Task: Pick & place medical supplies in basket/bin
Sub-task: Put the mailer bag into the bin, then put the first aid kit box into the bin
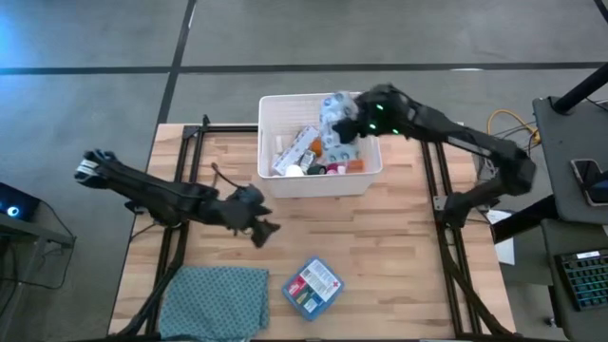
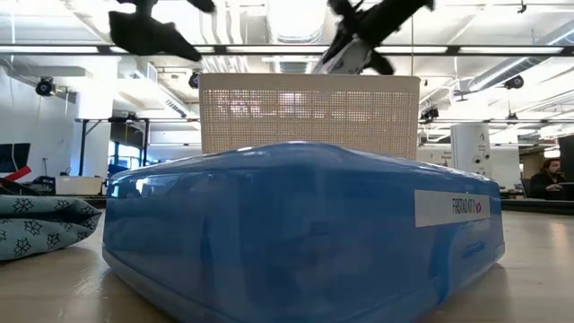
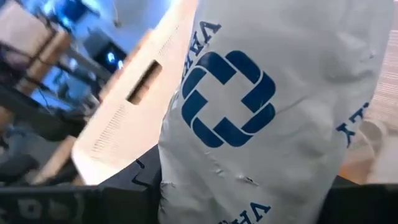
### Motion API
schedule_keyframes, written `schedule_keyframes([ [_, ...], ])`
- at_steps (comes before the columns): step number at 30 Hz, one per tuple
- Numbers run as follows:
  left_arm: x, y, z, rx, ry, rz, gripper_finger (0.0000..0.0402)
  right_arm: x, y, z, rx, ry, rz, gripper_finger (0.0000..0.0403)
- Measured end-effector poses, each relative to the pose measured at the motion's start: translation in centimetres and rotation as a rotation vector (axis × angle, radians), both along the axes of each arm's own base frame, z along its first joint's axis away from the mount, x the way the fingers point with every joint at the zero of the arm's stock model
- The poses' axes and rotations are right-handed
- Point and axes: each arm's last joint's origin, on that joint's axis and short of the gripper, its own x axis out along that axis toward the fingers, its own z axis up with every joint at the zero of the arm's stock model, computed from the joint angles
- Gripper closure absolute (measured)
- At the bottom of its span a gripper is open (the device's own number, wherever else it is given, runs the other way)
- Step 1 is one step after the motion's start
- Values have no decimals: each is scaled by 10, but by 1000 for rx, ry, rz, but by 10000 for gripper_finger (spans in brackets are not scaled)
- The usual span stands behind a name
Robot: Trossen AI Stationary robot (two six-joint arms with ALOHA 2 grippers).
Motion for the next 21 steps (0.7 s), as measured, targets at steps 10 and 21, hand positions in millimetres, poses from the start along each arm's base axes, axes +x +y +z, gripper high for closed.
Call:
schedule_keyframes([
  [10,-43,4,-42,-319,-56,-123,114,54,-43,0,-86,242,61,139],
  [21,-50,6,-82,-417,-211,-146,114,43,6,64,-259,387,107,55],
])
